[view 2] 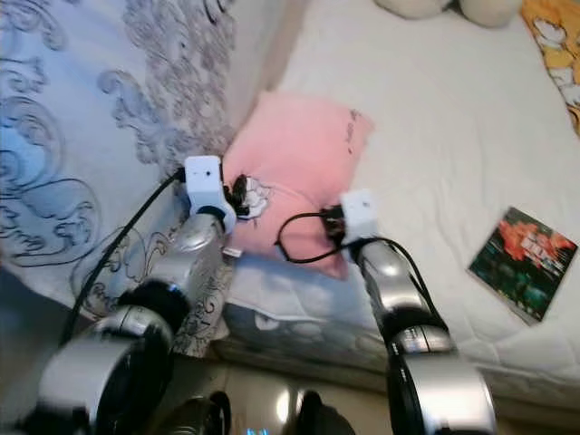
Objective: Clean up the room
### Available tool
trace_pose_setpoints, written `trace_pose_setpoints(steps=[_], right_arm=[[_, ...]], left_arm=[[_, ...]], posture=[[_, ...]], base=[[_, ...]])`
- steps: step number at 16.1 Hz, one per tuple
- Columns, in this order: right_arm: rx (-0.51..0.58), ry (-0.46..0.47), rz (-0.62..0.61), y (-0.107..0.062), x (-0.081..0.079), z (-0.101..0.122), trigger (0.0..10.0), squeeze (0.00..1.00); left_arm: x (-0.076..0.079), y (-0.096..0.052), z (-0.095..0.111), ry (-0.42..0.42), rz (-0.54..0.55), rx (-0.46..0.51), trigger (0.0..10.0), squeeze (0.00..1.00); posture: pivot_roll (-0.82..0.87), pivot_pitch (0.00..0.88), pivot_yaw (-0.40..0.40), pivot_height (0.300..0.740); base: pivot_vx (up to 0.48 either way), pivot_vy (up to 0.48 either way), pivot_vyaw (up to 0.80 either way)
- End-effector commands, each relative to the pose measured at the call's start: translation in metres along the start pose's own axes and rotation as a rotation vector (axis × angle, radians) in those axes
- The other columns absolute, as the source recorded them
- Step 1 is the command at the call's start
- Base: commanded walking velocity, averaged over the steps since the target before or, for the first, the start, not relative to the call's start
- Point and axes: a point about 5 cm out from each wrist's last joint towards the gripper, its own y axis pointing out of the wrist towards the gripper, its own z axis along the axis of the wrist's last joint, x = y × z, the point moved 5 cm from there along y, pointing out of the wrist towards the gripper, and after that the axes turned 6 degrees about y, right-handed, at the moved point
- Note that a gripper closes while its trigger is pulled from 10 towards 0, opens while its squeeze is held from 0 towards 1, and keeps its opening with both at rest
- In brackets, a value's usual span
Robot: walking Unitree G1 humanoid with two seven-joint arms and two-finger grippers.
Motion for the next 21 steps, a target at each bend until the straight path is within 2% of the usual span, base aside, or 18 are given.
trace_pose_setpoints(steps=[1, 3, 4, 5, 6, 7, 8, 9, 10, 11, 12, 13, 14, 17, 20, 21], right_arm=[[0.119, 0.038, -0.085, -0.015, 0.019, 0.009, 10.0, 1.0], [0.177, 0.074, -0.165, -0.031, 0.03, 0.006, 10.0, 1.0], [0.227, 0.091, -0.237, -0.054, 0.031, -0.005, 10.0, 1.0], [0.257, 0.068, -0.296, -0.072, 0.03, -0.016, 10.0, 1.0], [0.244, 0.027, -0.337, -0.091, 0.029, -0.032, 10.0, 1.0], [0.224, 0.002, -0.355, -0.103, 0.028, -0.043, 10.0, 1.0], [0.182, -0.002, -0.361, -0.12, 0.027, -0.06, 10.0, 1.0], [0.157, -0.001, -0.336, -0.125, 0.025, -0.066, 10.0, 1.0], [0.144, -0.04, -0.392, -0.126, 0.033, -0.065, 10.0, 0.0], [0.136, -0.036, -0.429, -0.126, 0.037, -0.065, 10.0, 0.0], [0.154, 0.024, -0.446, -0.12, 0.039, -0.06, 10.0, 0.0], [0.164, 0.026, -0.441, -0.119, 0.037, -0.057, 10.0, 0.0], [0.17, 0.039, -0.415, -0.109, 0.033, -0.051, 10.0, 0.0], [0.191, 0.044, -0.38, -0.095, 0.028, -0.038, 10.0, 0.0], [0.159, 0.086, -0.432, -0.093, 0.034, -0.044, 10.0, 0.0], [0.172, 0.092, -0.422, -0.095, 0.031, -0.044, 10.0, 0.0]], left_arm=[[0.013, -0.008, 0.009, 0.048, -0.111, 0.065, 10.0, 1.0], [0.012, -0.013, 0.017, 0.078, -0.143, 0.122, 10.0, 1.0], [0.011, -0.02, 0.018, 0.126, -0.209, 0.145, 10.0, 1.0], [0.01, -0.03, 0.008, 0.135, -0.275, 0.133, 10.0, 1.0], [0.0, -0.043, -0.008, 0.098, -0.287, 0.088, 10.0, 1.0], [-0.012, -0.051, -0.018, 0.098, -0.259, 0.073, 10.0, 1.0], [-0.036, -0.065, -0.031, 0.076, -0.174, 0.06, 10.0, 0.0], [-0.052, -0.071, -0.036, 0.05, -0.094, 0.057, 10.0, 0.0], [-0.063, -0.074, -0.053, 0.027, -0.022, 0.016, 10.0, 0.0], [-0.065, -0.074, -0.06, 0.025, -0.005, -0.005, 10.0, 0.0], [-0.052, -0.073, -0.064, 0.019, -0.039, -0.014, 10.0, 0.0], [-0.046, -0.073, -0.063, 0.027, -0.06, -0.01, 10.0, 0.0], [-0.033, -0.071, -0.059, 0.042, -0.112, -0.001, 10.0, 0.0], [-0.025, -0.067, -0.056, 0.052, -0.145, 0.012, 10.0, 0.0], [-0.013, -0.065, -0.05, 0.058, -0.198, 0.035, 10.0, 0.0], [-0.017, -0.062, -0.05, 0.072, -0.183, 0.027, 10.0, 0.0]], posture=[[0.17, 0.0, -0.021, 0.74], [0.18, 0.0, -0.021, 0.74], [0.19, 0.0, -0.016, 0.74], [0.18, 0.0, -0.009, 0.74], [0.17, 0.0, -0.001, 0.74], [0.17, 0.0, -0.002, 0.74], [0.17, 0.0, -0.009, 0.74], [0.17, 0.0, -0.01, 0.74], [0.17, 0.0, -0.007, 0.74], [0.17, 0.0, -0.004, 0.74], [0.16, 0.0, -0.001, 0.74], [0.16, 0.0, -0.001, 0.74], [0.14, 0.0, 0.005, 0.74], [0.12, 0.0, 0.019, 0.74], [0.11, 0.0, 0.033, 0.74], [0.11, 0.0, 0.036, 0.74]], base=[[0.0, 0.0, 0.0], [0.0, 0.0, 0.0], [0.0, 0.0, 0.0], [0.0, 0.0, 0.0], [0.0, 0.0, 0.0], [0.0, 0.0, 0.0], [0.0, 0.0, 0.0], [0.0, 0.0, 0.0], [0.0, -0.472, 0.0], [0.0, -0.472, 0.0], [0.0, -0.469, 0.0], [0.0, -0.469, 0.0], [0.0, -0.469, 0.0], [0.0, -0.469, 0.0], [0.0, -0.464, 0.0], [0.0, -0.45, 0.0]])
